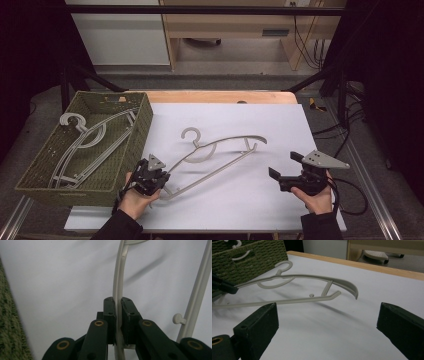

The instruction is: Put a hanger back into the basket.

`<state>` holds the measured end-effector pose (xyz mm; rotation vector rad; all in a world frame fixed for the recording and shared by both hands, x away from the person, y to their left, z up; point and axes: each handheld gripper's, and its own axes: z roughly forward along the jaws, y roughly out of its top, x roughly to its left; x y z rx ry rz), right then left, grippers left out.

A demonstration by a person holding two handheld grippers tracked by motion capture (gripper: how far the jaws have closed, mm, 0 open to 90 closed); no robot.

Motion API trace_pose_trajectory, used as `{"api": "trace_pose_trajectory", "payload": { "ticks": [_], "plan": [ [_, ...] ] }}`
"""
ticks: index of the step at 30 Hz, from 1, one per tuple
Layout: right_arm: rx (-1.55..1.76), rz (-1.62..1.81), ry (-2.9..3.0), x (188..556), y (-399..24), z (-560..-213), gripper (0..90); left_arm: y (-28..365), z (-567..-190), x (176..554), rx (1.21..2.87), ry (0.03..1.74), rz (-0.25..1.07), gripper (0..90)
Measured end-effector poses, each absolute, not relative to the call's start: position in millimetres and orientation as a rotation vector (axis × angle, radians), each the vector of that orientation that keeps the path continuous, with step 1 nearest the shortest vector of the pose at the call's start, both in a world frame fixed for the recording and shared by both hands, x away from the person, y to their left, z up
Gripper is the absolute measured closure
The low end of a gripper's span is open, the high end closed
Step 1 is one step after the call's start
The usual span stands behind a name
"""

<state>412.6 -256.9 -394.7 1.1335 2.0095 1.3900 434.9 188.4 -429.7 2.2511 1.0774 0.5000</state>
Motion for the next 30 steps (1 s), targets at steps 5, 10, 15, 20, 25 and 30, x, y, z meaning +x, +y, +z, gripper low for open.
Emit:
{"api": "trace_pose_trajectory", "payload": {
  "ticks": [5, 10, 15, 20, 25, 30],
  "plan": [
    [1.133, 1.386, 2.009, 412.4, -258.1, -394.5, 4.1, 193.3, -415.7, 431.1, 2.216, 1.065, 0.543, 82.9],
    [1.137, 1.385, 2.003, 412.6, -258.4, -394.6, 4.0, 200.8, -397.3, 425.6, 2.177, 1.053, 0.582, 82.9],
    [1.141, 1.386, 1.998, 412.2, -258.8, -393.9, 3.8, 211.1, -374.6, 418.4, 2.120, 1.041, 0.617, 82.9],
    [1.143, 1.382, 1.992, 411.9, -259.9, -393.1, 3.3, 219.8, -356.7, 415.8, 2.079, 1.035, 0.636, 82.9],
    [1.148, 1.378, 1.990, 412.0, -260.2, -393.2, 2.6, 228.4, -341.4, 414.1, 2.079, 1.017, 0.673, 82.8],
    [1.153, 1.378, 1.987, 412.1, -260.1, -393.2, 2.1, 244.4, -320.2, 417.1, 2.073, 1.025, 0.744, 82.8]
  ]
}}
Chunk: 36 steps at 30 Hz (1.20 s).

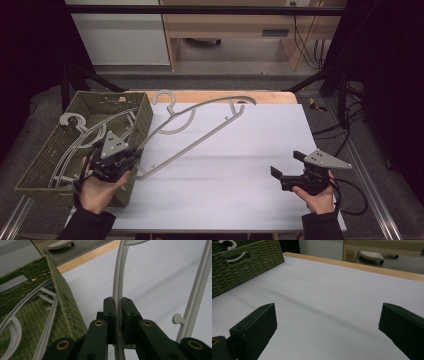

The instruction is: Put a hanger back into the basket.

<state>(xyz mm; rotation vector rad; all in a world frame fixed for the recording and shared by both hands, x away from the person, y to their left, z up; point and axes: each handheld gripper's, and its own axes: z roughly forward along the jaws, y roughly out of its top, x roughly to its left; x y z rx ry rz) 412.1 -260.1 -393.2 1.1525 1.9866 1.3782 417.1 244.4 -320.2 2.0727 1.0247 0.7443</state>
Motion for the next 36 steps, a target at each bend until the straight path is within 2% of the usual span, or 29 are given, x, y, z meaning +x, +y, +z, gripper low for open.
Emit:
{"api": "trace_pose_trajectory", "payload": {
  "ticks": [16, 36],
  "plan": [
    [1.153, 1.369, 1.992, 413.3, -259.5, -394.4, 2.0, 299.2, -300.0, 442.6, 2.015, 1.136, 0.869, 82.8],
    [1.156, 1.365, 1.995, 414.4, -258.4, -395.7, 2.0, 378.5, -319.9, 456.1, 1.960, 1.344, 0.950, 82.8]
  ]
}}
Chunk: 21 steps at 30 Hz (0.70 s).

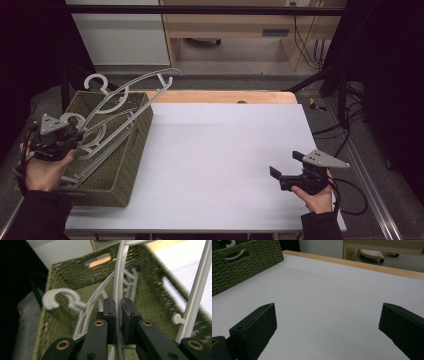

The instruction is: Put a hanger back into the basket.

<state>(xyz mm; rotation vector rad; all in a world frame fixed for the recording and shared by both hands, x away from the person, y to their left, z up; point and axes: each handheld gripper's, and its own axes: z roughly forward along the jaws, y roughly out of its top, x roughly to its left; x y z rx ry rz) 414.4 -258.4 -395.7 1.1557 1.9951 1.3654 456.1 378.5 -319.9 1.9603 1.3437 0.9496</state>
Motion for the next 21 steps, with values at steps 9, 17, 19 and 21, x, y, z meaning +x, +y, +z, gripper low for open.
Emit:
{"api": "trace_pose_trajectory", "payload": {
  "ticks": [9, 17, 19, 21],
  "plan": [
    [1.162, 1.361, 1.999, 415.2, -257.3, -396.7, 2.0, 408.7, -329.1, 452.1, 1.982, 1.397, 0.992, 82.8],
    [1.161, 1.358, 2.002, 415.8, -256.9, -397.2, 2.0, 434.2, -338.5, 446.8, 2.001, 1.449, 1.030, 82.8],
    [1.162, 1.358, 2.001, 415.8, -257.1, -397.3, 2.0, 438.4, -340.9, 445.6, 2.017, 1.456, 1.036, 82.8],
    [1.161, 1.360, 2.004, 415.7, -256.9, -397.3, 2.0, 442.3, -343.5, 445.2, 2.028, 1.464, 1.044, 82.7]
  ]
}}
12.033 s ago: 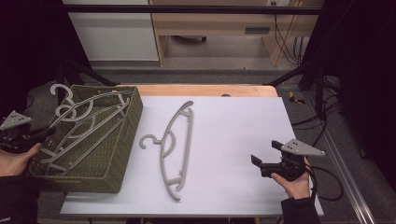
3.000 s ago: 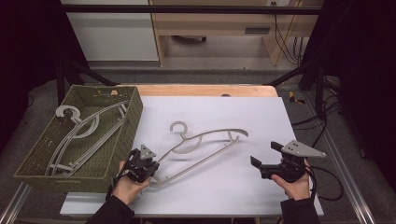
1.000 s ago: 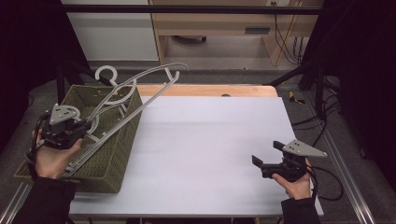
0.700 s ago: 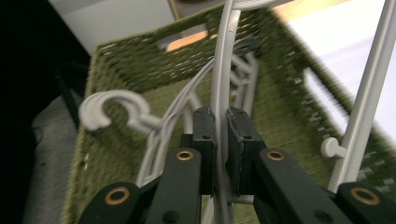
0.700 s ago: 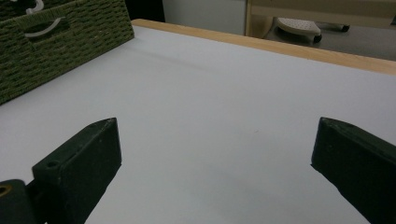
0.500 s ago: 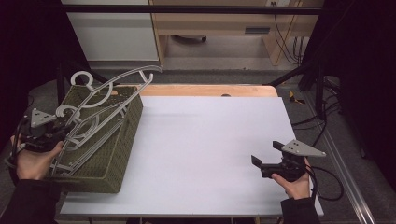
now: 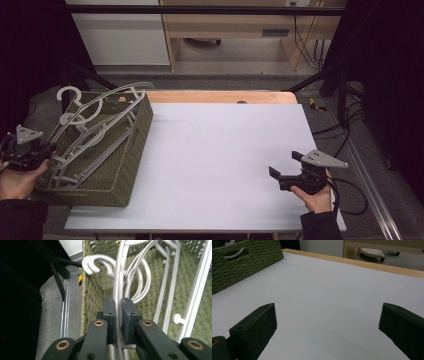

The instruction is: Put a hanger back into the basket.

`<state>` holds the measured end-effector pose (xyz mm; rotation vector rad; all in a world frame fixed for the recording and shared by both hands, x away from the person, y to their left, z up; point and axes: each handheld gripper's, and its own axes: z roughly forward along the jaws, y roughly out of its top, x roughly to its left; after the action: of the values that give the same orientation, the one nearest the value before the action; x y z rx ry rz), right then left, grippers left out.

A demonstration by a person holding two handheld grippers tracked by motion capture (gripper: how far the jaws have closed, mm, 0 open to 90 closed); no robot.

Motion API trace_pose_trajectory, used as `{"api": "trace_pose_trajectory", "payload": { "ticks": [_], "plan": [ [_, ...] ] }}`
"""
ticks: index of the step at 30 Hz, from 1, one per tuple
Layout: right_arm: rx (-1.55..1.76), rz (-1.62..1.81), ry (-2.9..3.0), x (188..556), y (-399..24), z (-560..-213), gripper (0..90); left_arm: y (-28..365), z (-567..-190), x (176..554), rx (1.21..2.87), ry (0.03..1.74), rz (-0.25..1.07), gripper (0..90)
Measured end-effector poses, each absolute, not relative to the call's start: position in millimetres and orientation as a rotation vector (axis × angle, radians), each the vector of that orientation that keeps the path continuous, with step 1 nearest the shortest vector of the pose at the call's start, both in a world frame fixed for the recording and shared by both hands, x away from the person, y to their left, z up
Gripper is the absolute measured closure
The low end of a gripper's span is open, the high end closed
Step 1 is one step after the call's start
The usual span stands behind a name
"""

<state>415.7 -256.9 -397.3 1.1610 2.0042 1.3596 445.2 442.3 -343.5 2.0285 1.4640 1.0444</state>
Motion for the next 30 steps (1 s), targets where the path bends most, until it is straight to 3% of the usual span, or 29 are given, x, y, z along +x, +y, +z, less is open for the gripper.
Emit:
{"api": "trace_pose_trajectory", "payload": {
  "ticks": [17, 30],
  "plan": [
    [1.163, 1.351, 2.004, 416.1, -256.6, -397.9, 1.9, 472.3, -358.4, 445.3, 2.074, 1.525, 1.051, 82.7],
    [1.162, 1.351, 2.006, 416.0, -256.5, -397.9, 2.0, 457.5, -373.1, 447.0, 2.149, 1.524, 1.062, 82.6]
  ]
}}
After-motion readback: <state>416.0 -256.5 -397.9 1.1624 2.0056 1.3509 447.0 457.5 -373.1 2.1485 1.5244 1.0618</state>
